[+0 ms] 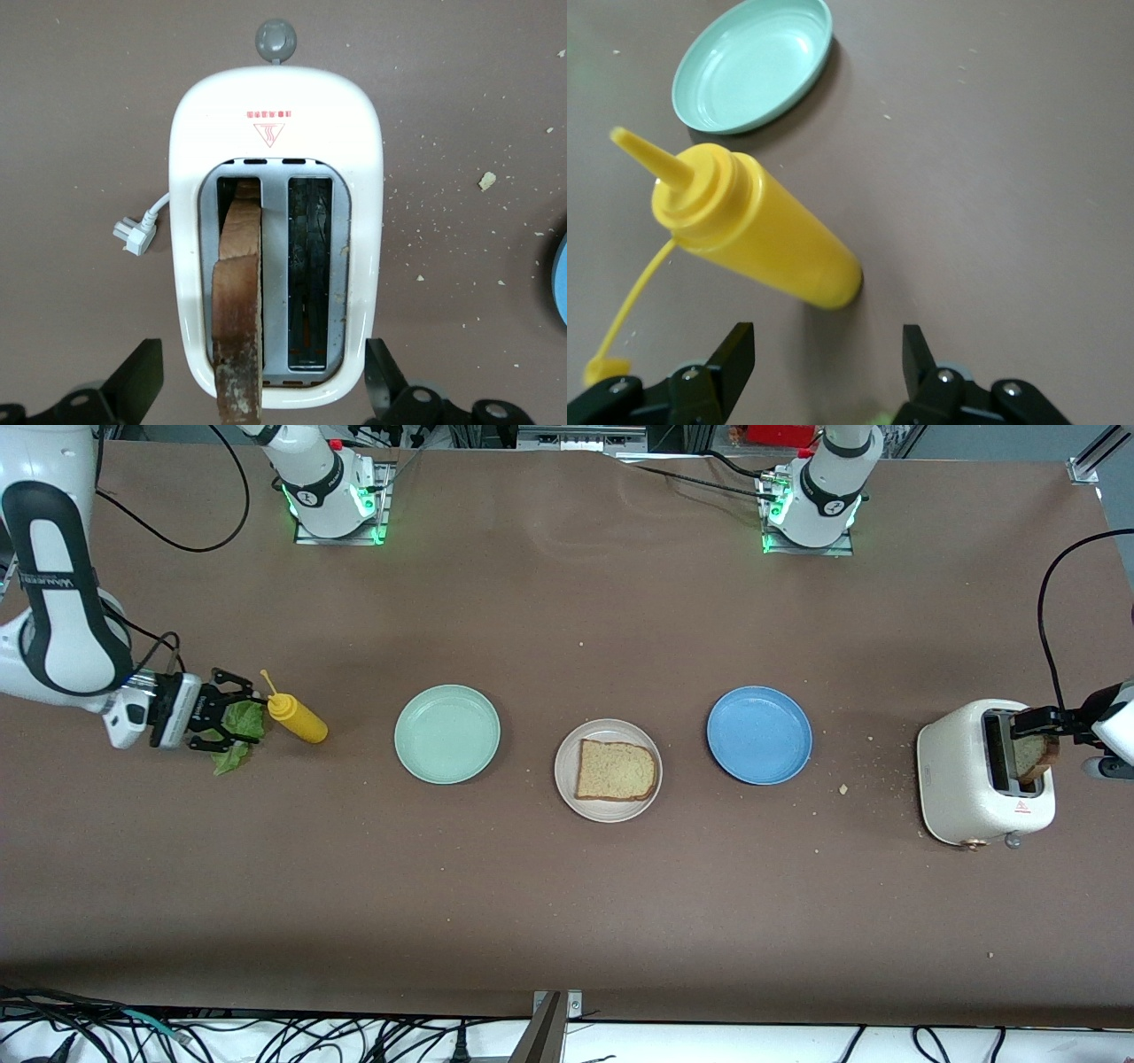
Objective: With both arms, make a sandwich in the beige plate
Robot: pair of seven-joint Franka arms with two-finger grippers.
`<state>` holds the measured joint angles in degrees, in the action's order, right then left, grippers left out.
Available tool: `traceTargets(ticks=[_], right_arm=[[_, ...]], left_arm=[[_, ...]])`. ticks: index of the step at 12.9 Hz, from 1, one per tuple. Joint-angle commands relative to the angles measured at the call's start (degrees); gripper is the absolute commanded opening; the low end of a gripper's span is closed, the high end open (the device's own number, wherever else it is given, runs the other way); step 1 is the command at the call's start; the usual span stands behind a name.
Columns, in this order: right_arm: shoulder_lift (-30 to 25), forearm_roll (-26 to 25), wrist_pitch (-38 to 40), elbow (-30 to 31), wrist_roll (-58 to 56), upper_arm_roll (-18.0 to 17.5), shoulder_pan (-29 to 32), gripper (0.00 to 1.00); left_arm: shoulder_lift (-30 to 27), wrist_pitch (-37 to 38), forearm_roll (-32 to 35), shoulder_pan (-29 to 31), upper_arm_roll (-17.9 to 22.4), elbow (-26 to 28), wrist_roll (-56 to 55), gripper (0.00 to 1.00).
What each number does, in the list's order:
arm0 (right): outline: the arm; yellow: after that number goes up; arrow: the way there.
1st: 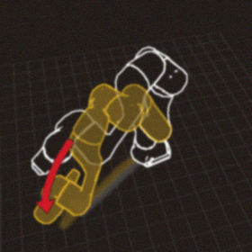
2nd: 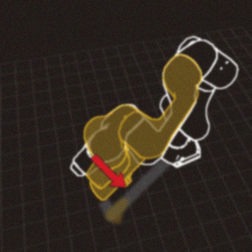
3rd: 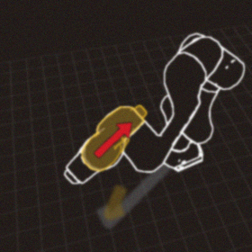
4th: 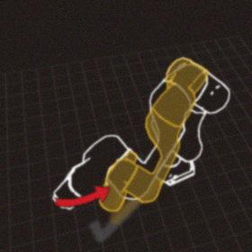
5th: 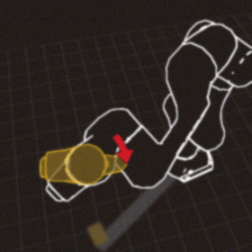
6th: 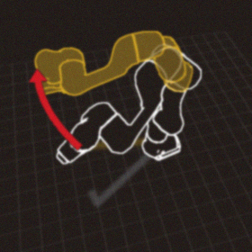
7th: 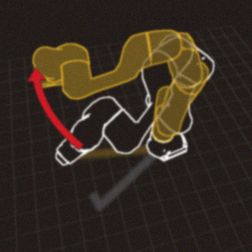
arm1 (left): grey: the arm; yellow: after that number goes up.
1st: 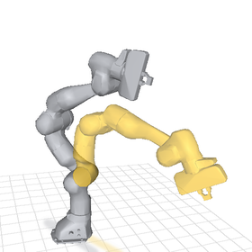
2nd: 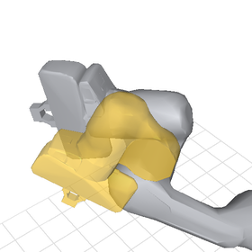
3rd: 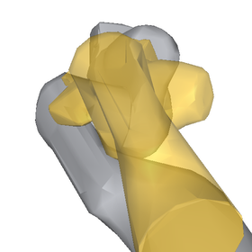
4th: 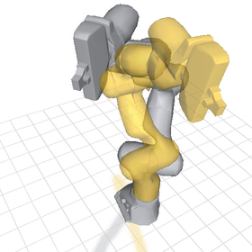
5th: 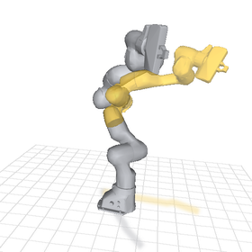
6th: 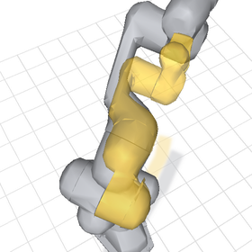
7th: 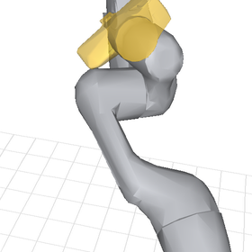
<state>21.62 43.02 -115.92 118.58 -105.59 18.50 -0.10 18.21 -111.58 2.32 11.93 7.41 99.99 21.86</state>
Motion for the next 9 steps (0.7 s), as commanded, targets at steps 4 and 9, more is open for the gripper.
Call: traceTargets(ticks=[4, 9], right_arm=[[-8.3, -22.1, 8.4, -8.7, 30.4, 0.7, -0.3, 0.86], [-9.7, -36.4, 17.0, -18.7, 57.1, -0.1, -1.0, 0.98]], left_arm=[[0.7, -0.7, 1.3, 1.0, -0.6, 0.2, 1.0, 1.00], [0.8, -0.7, 1.3, 1.0, -0.6, 0.1, 1.0, 1.00]])
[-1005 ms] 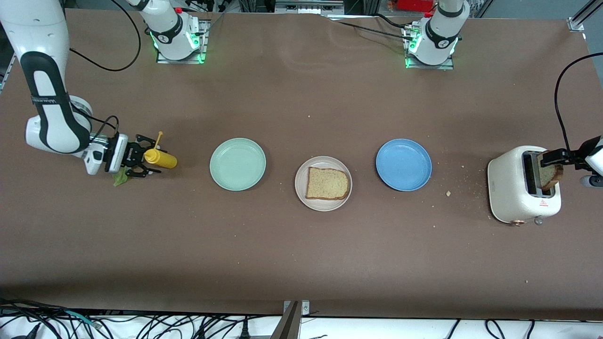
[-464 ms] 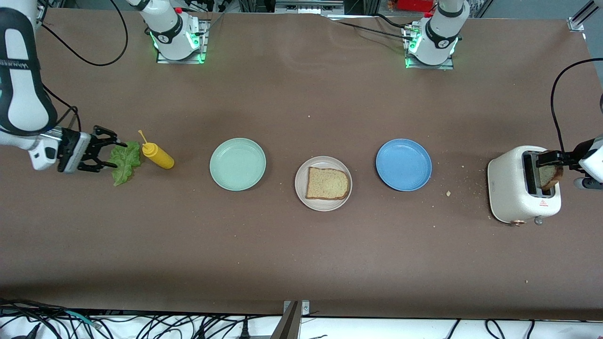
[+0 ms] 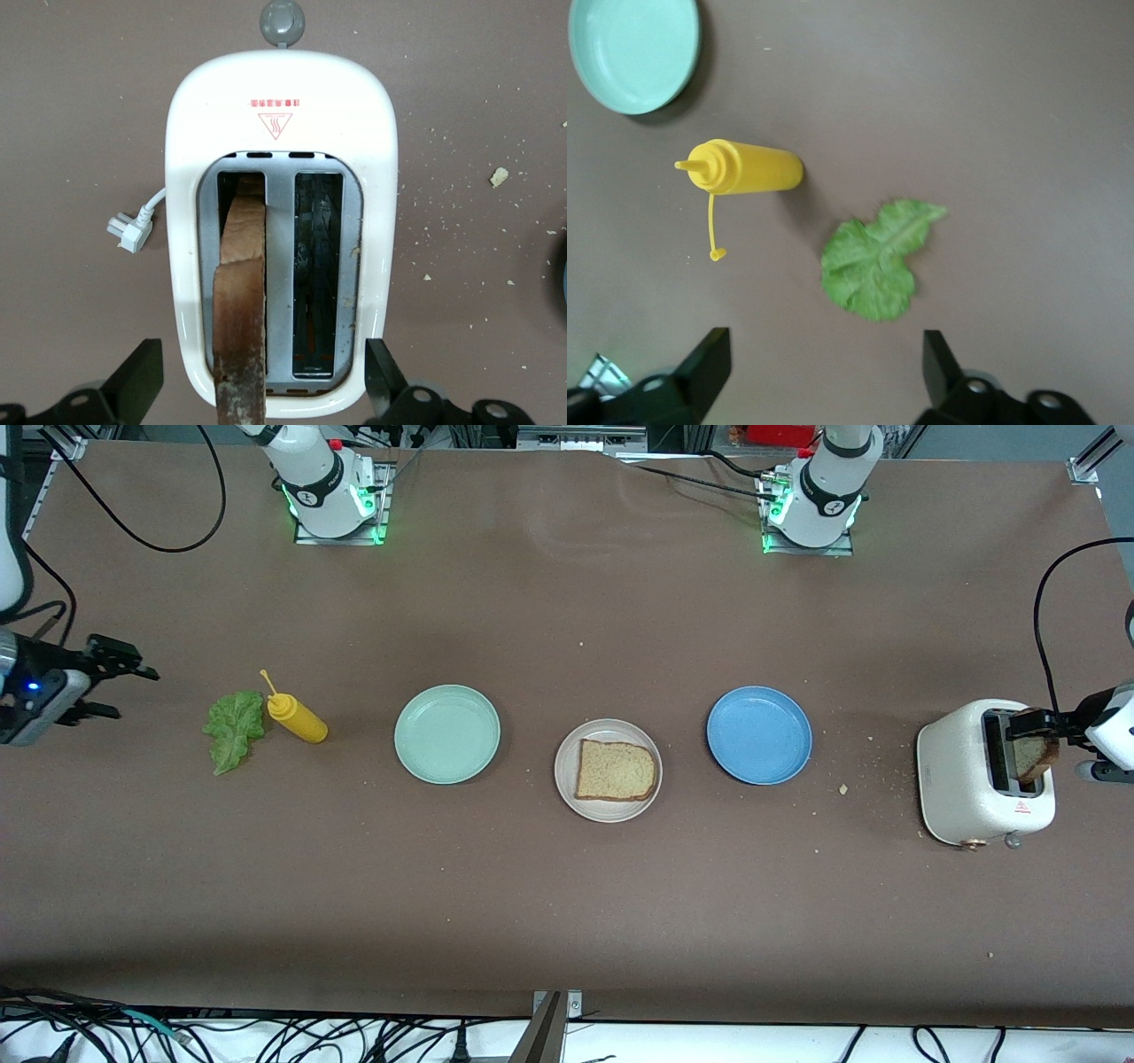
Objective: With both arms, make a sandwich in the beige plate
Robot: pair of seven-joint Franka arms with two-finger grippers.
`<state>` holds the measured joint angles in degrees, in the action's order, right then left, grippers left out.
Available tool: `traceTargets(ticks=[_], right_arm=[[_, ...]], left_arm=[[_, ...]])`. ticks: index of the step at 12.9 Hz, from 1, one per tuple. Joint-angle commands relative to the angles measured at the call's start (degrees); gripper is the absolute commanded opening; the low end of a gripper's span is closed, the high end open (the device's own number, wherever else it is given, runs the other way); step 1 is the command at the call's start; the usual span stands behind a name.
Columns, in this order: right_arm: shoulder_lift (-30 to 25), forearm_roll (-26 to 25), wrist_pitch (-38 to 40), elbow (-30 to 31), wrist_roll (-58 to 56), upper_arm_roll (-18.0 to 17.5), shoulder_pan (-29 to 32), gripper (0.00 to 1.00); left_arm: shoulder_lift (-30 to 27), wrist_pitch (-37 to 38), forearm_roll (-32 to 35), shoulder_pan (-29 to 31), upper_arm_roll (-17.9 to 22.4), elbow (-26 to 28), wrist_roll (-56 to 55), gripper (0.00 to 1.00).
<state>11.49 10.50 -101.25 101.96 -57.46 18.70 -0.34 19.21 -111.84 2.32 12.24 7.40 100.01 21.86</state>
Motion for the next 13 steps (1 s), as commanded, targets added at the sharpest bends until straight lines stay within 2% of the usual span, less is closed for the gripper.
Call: traceTargets(ticks=[1, 3, 5, 8, 13], right_arm=[[0.5, -6.5, 2.4, -2.1, 15.8, -0.4, -2.0, 0.98], [1.2, -10.0, 1.8, -1.6, 27.0, -0.4, -4.0, 0.99], [3.0, -10.8, -1.5, -0.5, 29.9, -0.3, -5.7, 1.00], [3.5, -11.1, -11.5, 6.3, 30.6, -0.3, -6.2, 1.00], [4.9, -10.6, -33.3, 20.8, 34.7, -0.3, -6.1, 1.00]], left_arm=[[-0.2, -0.5, 1.3, 0.7, -0.6, 0.0, 1.0, 1.00], [0.3, -0.6, 1.3, 0.7, -0.6, -0.3, 0.9, 1.00], [0.4, -0.6, 1.3, 0.6, -0.6, -0.6, 0.9, 1.00], [0.4, -0.6, 1.2, 0.7, -0.6, -0.5, 0.9, 1.00], [0.4, -0.6, 1.2, 0.7, -0.6, -0.5, 0.9, 1.00]])
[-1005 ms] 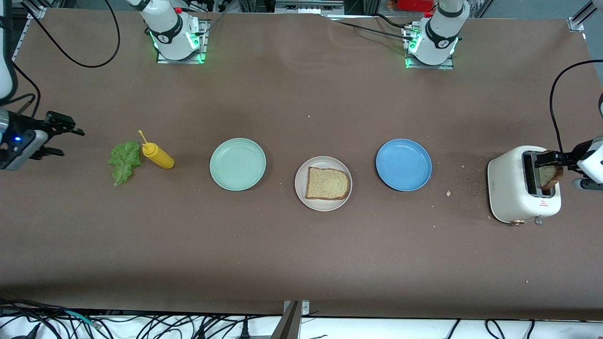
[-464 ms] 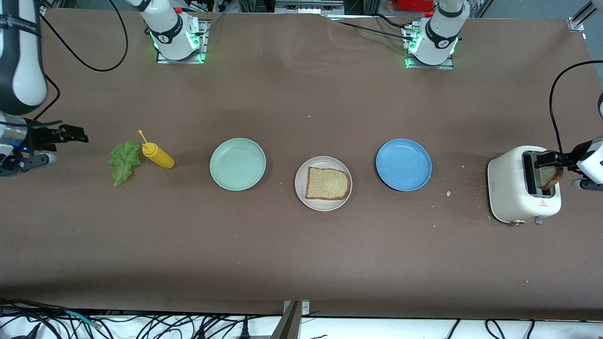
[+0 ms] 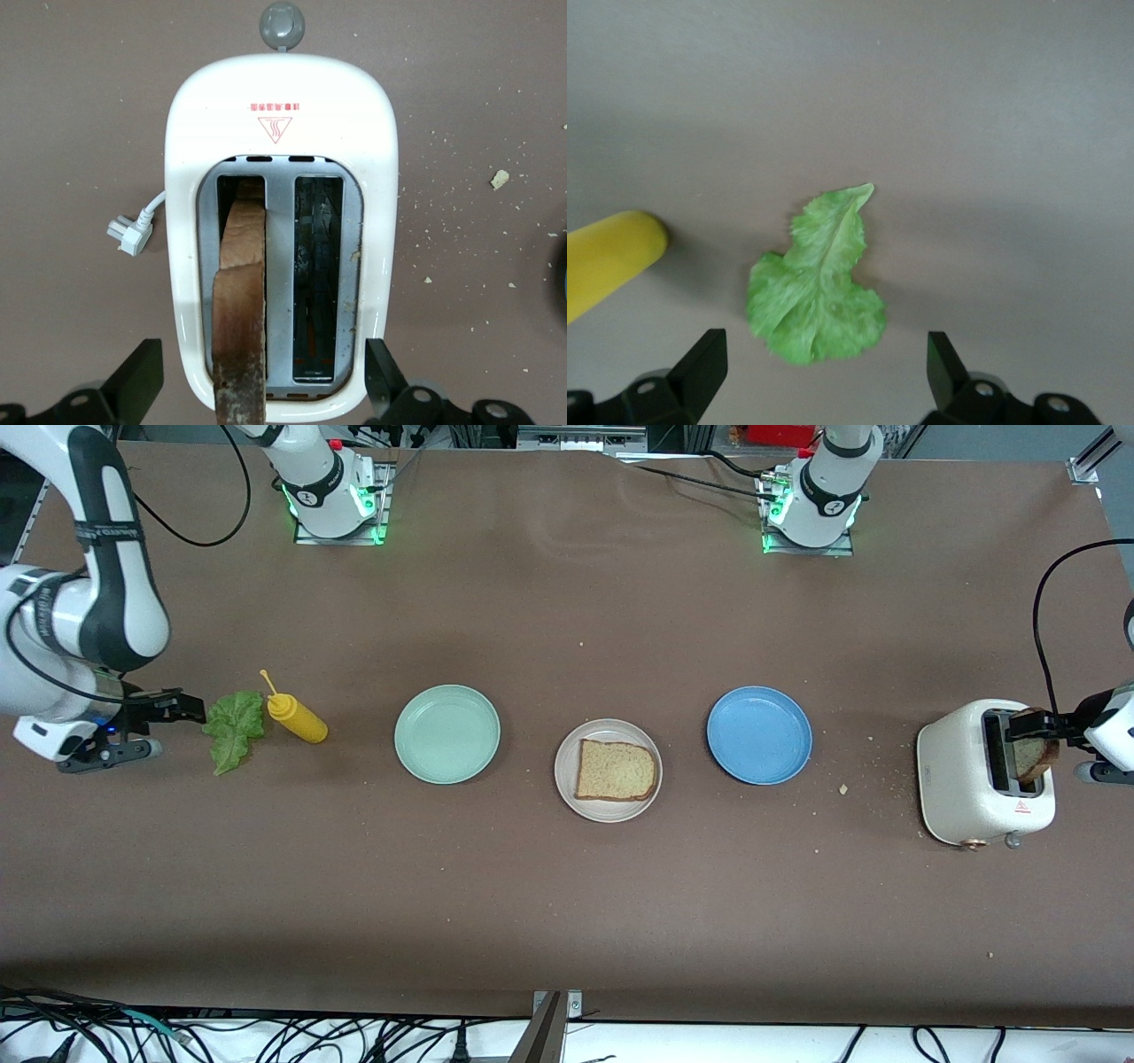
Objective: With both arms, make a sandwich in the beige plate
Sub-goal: 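Lower the right gripper onto the green lettuce leaf and grasp it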
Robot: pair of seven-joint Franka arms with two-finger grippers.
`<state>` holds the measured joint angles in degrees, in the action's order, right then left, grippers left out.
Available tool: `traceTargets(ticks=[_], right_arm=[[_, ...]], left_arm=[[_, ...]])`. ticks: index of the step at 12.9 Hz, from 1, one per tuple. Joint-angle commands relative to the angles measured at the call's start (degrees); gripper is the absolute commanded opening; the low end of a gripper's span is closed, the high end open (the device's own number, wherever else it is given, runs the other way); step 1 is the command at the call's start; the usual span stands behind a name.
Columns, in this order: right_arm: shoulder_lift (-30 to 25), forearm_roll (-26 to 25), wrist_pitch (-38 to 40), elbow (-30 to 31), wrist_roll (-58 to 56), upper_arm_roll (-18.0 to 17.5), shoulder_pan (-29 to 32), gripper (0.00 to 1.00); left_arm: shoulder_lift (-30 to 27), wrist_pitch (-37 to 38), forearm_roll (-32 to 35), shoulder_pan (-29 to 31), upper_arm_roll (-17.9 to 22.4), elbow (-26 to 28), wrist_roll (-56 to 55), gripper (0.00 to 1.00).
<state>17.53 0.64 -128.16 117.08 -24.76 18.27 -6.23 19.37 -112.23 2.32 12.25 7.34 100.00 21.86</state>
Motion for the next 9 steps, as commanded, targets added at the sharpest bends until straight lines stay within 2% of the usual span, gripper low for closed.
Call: traceTargets(ticks=[1, 4, 9], right_arm=[[-0.1, -0.1, -9.8, 7.0, 2.1, 0.1, -0.2, 1.00], [5.3, 2.7, -20.4, 8.3, 2.1, -0.1, -0.2, 1.00], [7.0, 10.2, -20.8, 10.5, 2.2, -2.3, -0.1, 0.99]], left_arm=[[0.2, -0.2, 1.2, 0.7, -0.6, -0.5, 0.9, 1.00], [0.1, -0.2, 1.2, 0.7, -0.6, -0.5, 0.9, 1.00], [0.1, -0.2, 1.2, 0.6, -0.6, -0.5, 0.9, 1.00]])
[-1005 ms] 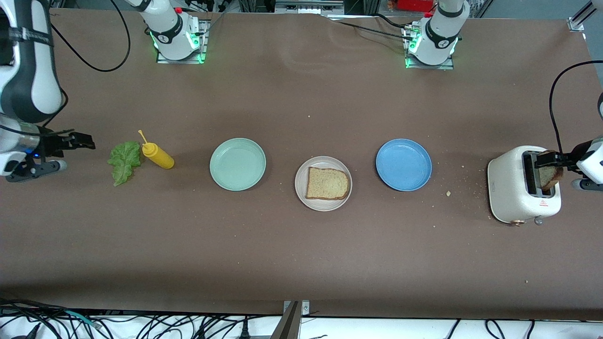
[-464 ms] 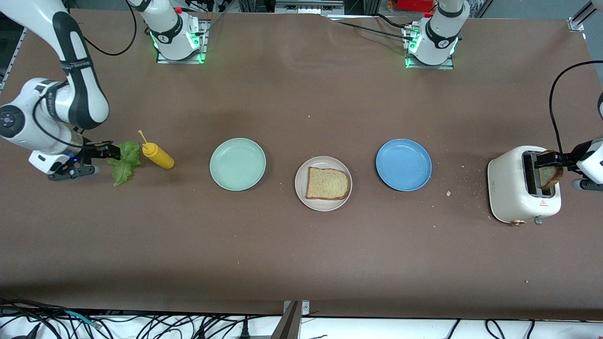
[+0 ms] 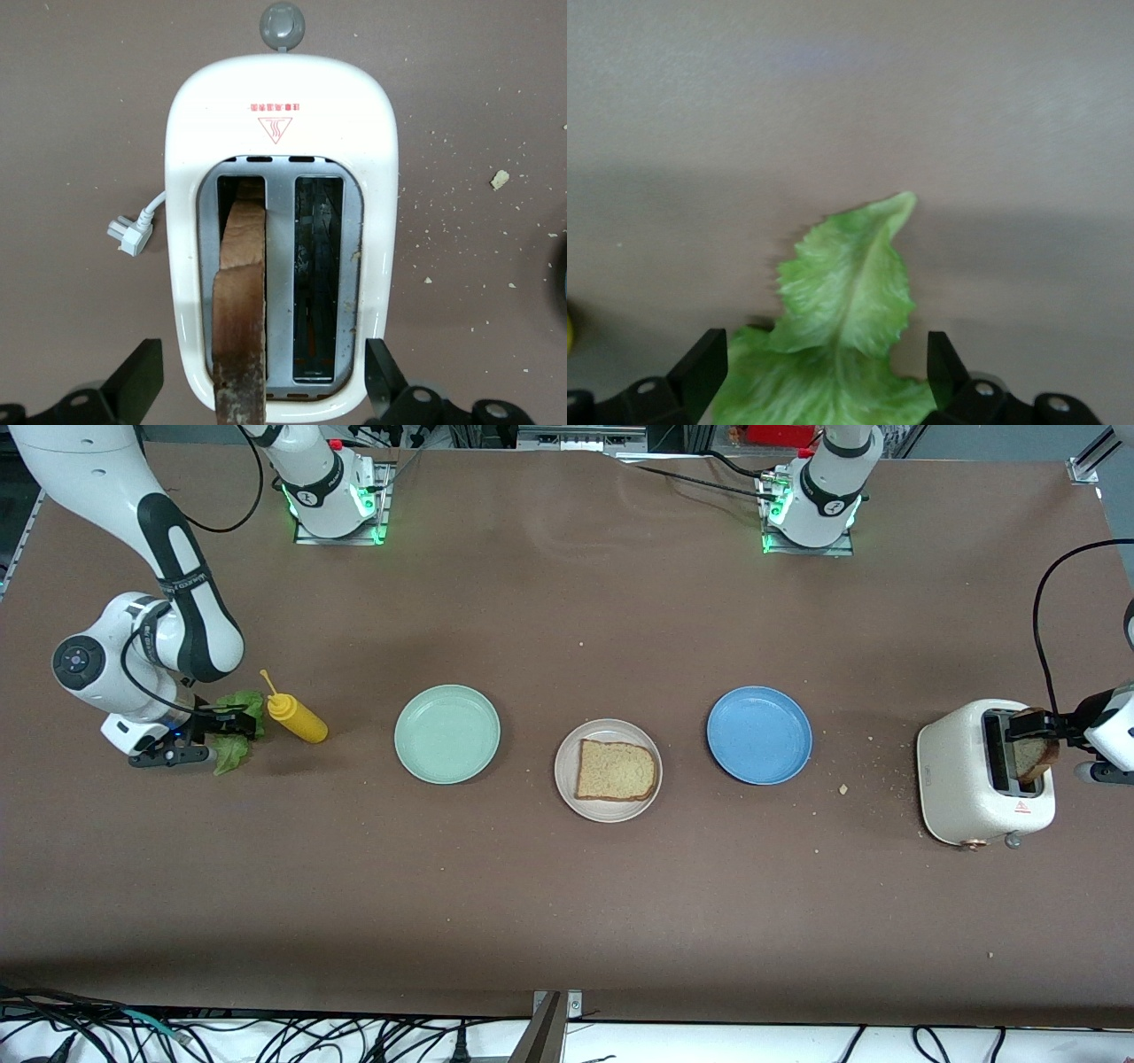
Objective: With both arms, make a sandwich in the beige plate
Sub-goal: 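Lower the right gripper onto the green lettuce leaf and grasp it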
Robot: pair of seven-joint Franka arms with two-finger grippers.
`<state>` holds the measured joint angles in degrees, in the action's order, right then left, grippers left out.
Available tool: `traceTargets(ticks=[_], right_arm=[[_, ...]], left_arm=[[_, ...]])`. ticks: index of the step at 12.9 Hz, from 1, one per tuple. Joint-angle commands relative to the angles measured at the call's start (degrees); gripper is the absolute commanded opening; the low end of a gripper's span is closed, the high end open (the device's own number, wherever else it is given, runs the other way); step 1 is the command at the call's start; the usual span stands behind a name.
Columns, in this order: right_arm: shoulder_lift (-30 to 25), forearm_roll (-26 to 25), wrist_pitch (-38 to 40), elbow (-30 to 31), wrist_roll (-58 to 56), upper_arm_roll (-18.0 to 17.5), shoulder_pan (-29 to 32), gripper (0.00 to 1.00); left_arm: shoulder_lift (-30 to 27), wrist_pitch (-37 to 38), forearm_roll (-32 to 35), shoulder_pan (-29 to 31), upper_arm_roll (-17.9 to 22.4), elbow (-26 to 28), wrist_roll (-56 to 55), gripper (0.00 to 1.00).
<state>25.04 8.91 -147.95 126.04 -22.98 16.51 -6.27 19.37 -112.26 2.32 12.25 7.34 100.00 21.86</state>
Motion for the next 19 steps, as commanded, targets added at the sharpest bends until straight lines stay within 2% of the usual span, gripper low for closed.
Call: traceTargets(ticks=[1, 2, 3, 4, 5, 6, 13, 14, 16, 19], right_arm=[[-0.2, 2.2, -1.1, 1.6, 0.4, -0.4, -0.1, 0.94], [-0.2, 2.2, -1.0, 1.6, 0.4, -0.4, -0.1, 0.66], [-0.2, 2.2, -1.0, 1.6, 0.3, -0.4, -0.1, 0.43], [-0.2, 2.1, -1.0, 1.6, 0.0, -0.4, -0.1, 0.21], [-0.2, 2.2, -1.0, 1.6, -0.1, -0.4, -0.1, 0.04], [-0.3, 2.1, -0.9, 1.5, -0.1, -0.4, -0.1, 0.00], [-2.1, 2.0, -0.1, 0.0, -0.9, -0.5, -0.1, 0.00], [-3.5, 2.0, 2.3, -1.2, -1.5, -0.4, -0.1, 0.00], [-5.5, 1.7, 11.8, -6.2, -1.6, -0.1, -0.1, 0.00], [-6.4, 1.7, 34.7, -20.7, -0.8, 1.6, 0.0, 0.00]], left_arm=[[0.1, -0.2, 1.2, 0.6, -0.6, -0.6, 0.9, 1.00], [0.1, -0.2, 1.2, 0.6, -0.6, -0.6, 0.9, 1.00], [0.1, -0.2, 1.2, 0.6, -0.6, -0.6, 0.9, 1.00], [0.1, -0.2, 1.2, 0.6, -0.6, -0.6, 0.9, 1.00], [0.1, -0.2, 1.2, 0.6, -0.6, -0.6, 0.9, 1.00], [0.1, -0.2, 1.2, 0.6, -0.6, -0.6, 0.9, 1.00], [0.1, -0.2, 1.2, 0.6, -0.7, -0.6, 0.9, 1.00], [0.1, -0.2, 1.2, 0.6, -0.7, -0.6, 0.9, 1.00], [0.1, -0.2, 1.2, 0.6, -0.7, -0.6, 0.9, 1.00], [0.1, -0.2, 1.2, 0.6, -0.7, -0.5, 0.9, 1.00]])
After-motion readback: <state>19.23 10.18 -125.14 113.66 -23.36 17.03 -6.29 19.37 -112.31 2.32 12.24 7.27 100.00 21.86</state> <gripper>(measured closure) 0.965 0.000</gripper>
